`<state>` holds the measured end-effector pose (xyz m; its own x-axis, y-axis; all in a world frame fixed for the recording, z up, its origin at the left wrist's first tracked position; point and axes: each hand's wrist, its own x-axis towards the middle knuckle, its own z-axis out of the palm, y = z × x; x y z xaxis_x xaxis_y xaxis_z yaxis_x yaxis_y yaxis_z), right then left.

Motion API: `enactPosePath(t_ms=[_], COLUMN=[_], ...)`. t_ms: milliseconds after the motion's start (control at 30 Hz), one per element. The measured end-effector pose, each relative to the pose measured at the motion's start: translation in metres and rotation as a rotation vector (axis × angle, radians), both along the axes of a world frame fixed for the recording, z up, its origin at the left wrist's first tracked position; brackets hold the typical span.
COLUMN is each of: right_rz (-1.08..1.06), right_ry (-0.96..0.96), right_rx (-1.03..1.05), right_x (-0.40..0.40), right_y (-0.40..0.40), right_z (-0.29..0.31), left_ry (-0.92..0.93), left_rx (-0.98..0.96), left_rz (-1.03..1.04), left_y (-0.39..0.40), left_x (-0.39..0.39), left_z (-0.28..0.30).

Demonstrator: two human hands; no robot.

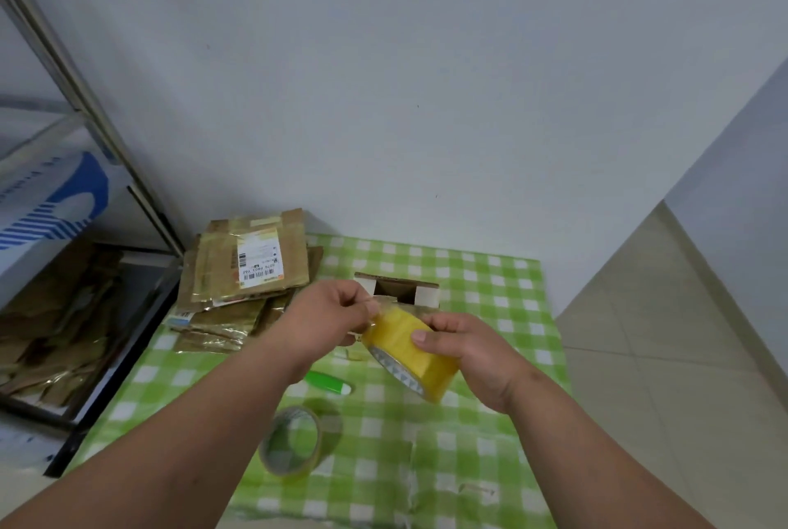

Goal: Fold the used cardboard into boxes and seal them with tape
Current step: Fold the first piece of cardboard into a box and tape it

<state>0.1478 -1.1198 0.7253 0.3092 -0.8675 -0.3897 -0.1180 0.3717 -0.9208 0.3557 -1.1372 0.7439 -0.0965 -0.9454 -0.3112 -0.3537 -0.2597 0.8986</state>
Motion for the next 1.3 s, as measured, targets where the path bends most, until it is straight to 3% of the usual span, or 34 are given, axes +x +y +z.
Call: enactPosePath(t_ms=[133,367,433,533,700,767,867,967,1167,1300], right_rz=[0.032,-0.015,-0.005,-0.009,-0.186,-0.271,-0.245,-0.216,-0.291,-0.152], right_ry=[-0.019,-0.232,-0.207,-0.246,-0.681,-0.717,-0.606,-0.529,-0.681,-0.531], right_rx=[0.013,0.08,0.08,0.162,0.376,0.474,0.603,0.54,0.208,0.071], right_x=[-0.02,-0.047,-0.049,-0.048,-0.048,-0.05,-0.05,-0.055,-0.082,-0.083], right_y=[-0.008,-0.016,-0.017,-0.018,-0.029,-0.036,-0.041,-0.044,-0.059,-0.069], right_z=[0.005,0.007,0.008,0.002,0.005,0.008,0.012,0.012,0.009,0.014], left_ry=[0.294,0.451,0.513,0.635,0.706,0.727,0.711,0.699,0.528,0.521], left_rx=[0.145,0.195,0.212,0.214,0.108,0.068,0.046,0.036,0.123,0.18], left_rz=[0.158,0.259,0.285,0.212,0.066,0.025,-0.026,-0.01,-0.016,0.032], left_y=[-0.006,-0.019,-0.022,-0.027,-0.038,-0.042,-0.045,-0.049,-0.043,-0.042], left_x=[0.0,0.0,0.001,-0.004,-0.016,-0.021,-0.025,-0.022,0.002,0.01], left_z=[0.007,0.012,0.014,0.025,0.049,0.057,0.063,0.06,0.037,0.028])
